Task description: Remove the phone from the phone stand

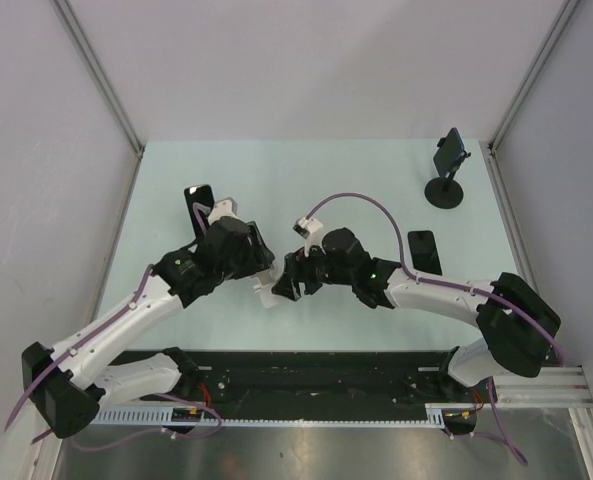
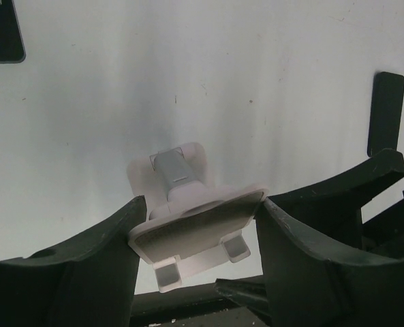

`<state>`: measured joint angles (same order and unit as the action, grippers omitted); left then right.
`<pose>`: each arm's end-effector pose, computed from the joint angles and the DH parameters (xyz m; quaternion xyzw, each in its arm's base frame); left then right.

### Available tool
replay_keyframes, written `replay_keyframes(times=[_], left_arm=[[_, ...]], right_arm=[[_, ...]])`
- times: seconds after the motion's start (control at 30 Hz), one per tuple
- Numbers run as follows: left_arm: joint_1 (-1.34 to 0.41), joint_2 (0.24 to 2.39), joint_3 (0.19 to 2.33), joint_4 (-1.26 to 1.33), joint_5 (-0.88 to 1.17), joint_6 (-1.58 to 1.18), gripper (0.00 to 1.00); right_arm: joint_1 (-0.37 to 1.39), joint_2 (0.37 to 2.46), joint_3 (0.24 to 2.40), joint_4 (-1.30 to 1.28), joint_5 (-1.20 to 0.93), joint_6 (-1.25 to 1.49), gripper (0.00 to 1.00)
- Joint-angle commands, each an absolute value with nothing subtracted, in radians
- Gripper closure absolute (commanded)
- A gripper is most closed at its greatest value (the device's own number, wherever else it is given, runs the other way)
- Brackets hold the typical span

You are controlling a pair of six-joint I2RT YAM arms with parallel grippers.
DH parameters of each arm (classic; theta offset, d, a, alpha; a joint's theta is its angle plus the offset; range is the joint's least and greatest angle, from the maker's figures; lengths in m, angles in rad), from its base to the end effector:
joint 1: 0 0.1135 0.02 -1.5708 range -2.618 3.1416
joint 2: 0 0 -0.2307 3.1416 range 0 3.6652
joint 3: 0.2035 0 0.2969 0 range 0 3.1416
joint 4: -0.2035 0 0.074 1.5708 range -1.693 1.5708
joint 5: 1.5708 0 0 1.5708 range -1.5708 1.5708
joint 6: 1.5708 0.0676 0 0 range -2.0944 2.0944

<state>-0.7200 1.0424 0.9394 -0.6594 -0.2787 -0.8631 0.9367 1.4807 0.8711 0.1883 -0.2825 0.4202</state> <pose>0.2375 -0.1836 0.2465 -0.1196 0.9043 -0.1873 0.3646 0.2211 0.3324 0.1692 -0.2862 0.7839 0.4298 0.3449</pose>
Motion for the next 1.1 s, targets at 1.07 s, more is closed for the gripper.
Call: replay_keyframes(times=[1.07], left_arm=[[-0.807, 1.138, 1.069, -0.603, -0.354, -0.897, 1.00]], right_arm=[[0.986, 1.309, 0.842, 0.072, 0.098, 0.472, 0.59]])
